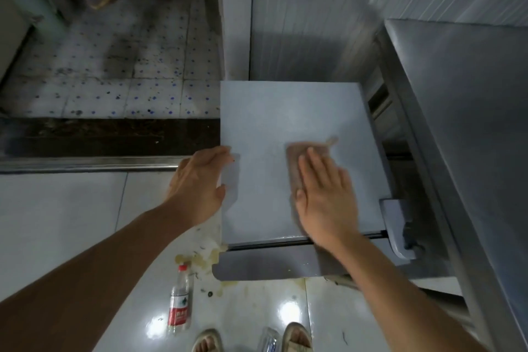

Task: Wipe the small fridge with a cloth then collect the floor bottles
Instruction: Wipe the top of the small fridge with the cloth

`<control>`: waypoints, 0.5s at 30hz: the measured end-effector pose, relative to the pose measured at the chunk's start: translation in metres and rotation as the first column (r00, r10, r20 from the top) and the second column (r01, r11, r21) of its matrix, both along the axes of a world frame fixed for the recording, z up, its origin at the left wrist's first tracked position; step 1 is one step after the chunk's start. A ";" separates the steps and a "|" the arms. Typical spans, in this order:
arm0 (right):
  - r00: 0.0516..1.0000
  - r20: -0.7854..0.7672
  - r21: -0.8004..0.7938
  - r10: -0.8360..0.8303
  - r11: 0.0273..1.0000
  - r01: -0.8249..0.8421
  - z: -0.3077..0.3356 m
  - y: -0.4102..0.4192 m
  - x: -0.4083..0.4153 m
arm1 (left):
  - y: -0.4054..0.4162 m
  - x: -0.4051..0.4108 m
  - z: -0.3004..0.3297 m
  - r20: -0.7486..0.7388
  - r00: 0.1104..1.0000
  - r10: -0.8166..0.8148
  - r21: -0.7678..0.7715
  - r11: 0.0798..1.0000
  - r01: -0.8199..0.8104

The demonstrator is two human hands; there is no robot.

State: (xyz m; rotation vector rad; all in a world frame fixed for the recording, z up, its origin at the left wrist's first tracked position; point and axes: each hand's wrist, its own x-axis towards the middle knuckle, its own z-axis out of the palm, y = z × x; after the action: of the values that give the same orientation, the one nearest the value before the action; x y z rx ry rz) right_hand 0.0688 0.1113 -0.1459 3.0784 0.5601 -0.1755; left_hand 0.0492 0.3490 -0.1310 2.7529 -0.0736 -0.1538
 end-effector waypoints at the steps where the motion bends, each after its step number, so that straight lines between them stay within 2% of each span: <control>1: 0.997 -0.017 -0.013 -0.079 0.997 0.079 -0.002 0.000 0.016 | 0.002 -0.001 0.000 -0.001 1.000 -0.001 -0.006 1.000 0.001; 3: 0.986 -0.033 0.004 -0.166 0.986 0.166 -0.007 0.018 0.038 | 0.004 -0.004 0.000 0.009 1.000 0.016 -0.033 0.999 -0.016; 5: 0.990 -0.039 0.059 -0.137 0.989 0.139 -0.008 0.048 0.039 | 0.005 -0.007 0.001 0.021 0.998 0.054 -0.060 0.997 -0.052; 8: 0.995 -0.049 0.138 0.091 0.987 -0.084 -0.007 0.084 0.003 | 0.008 -0.013 0.005 0.038 0.994 0.104 -0.090 0.991 -0.101; 11: 0.961 -0.041 0.196 0.273 0.945 -0.260 -0.007 0.080 -0.056 | 0.011 -0.021 0.010 0.042 0.993 0.106 -0.123 0.987 -0.100; 13: 0.933 -0.047 0.200 0.356 0.919 -0.340 -0.007 0.057 -0.080 | 0.012 -0.025 0.013 0.039 0.993 0.108 -0.129 0.986 -0.102; 15: 0.936 -0.010 0.161 0.351 0.924 -0.345 -0.006 0.035 -0.068 | 0.013 -0.030 0.014 0.030 0.993 0.116 -0.123 0.986 -0.112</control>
State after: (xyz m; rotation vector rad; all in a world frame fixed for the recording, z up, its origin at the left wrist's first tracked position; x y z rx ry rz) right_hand 0.0011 0.1460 -0.1517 3.0563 1.1631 -0.1945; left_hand 0.0193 0.3620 -0.1168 2.6307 0.0628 -0.0645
